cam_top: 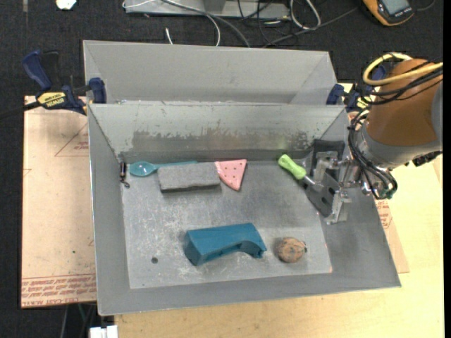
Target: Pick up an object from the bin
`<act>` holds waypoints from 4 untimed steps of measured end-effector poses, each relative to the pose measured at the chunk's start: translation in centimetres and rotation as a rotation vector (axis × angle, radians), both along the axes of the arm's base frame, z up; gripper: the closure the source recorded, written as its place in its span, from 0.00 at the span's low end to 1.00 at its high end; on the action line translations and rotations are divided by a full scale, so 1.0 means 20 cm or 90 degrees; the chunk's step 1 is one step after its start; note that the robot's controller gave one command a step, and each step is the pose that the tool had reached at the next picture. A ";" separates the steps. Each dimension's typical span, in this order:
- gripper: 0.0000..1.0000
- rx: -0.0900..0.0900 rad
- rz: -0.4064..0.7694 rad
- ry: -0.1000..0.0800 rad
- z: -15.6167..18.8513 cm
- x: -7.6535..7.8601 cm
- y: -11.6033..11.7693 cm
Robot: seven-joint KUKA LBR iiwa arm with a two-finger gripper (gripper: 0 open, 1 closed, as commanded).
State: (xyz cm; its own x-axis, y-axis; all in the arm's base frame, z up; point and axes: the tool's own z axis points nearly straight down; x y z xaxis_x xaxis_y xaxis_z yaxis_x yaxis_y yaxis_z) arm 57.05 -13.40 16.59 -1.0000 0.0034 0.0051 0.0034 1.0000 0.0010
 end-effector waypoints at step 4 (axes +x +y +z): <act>0.00 0.001 0.039 -0.005 -0.47 -0.21 -0.04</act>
Offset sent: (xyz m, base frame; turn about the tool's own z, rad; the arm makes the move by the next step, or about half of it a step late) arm -0.0419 0.0191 -0.0849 0.0013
